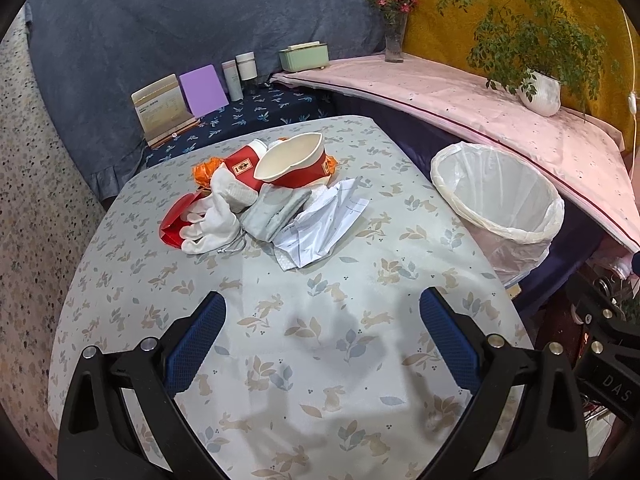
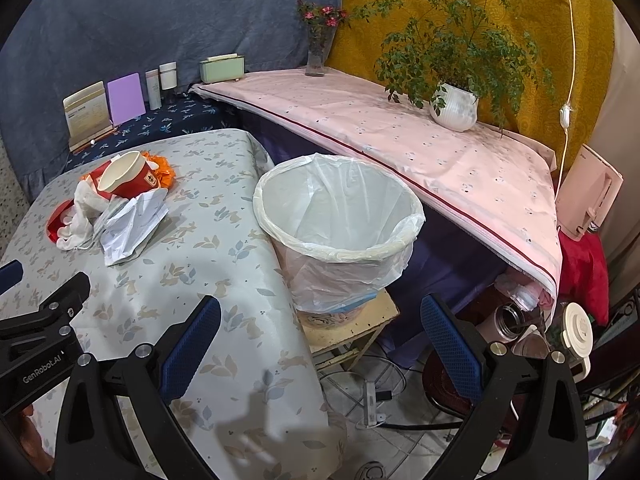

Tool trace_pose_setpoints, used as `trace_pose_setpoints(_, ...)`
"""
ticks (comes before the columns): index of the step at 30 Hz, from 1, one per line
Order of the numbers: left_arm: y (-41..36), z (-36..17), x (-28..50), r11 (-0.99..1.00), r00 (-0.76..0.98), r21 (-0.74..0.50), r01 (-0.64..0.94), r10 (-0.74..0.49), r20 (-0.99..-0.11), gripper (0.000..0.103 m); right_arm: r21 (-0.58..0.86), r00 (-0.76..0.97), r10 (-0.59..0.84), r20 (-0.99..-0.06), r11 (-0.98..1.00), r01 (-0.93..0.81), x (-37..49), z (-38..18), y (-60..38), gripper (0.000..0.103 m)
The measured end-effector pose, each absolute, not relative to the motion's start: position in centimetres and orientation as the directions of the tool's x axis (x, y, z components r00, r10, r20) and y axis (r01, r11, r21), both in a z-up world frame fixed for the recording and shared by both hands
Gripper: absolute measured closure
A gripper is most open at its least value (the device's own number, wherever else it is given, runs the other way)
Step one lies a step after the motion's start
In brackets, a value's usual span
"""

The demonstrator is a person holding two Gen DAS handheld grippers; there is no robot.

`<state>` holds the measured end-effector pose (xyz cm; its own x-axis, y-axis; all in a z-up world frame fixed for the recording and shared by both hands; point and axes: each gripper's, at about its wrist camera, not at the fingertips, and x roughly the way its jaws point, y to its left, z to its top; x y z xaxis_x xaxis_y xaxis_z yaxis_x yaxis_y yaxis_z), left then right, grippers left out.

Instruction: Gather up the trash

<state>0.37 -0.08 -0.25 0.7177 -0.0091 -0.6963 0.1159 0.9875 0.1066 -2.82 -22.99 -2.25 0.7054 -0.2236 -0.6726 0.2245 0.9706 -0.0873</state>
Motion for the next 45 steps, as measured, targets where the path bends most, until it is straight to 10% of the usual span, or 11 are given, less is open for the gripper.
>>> trace_pose_setpoints(45, 17.2, -3.1, 14.5, 1.000, 0.678, 0.010, -0.029, 0.027, -0.735, 0.010, -0.020, 0.705, -0.048, -0.707, 0.999, 0.048, 11.0, -4.3, -10.6, 0.011)
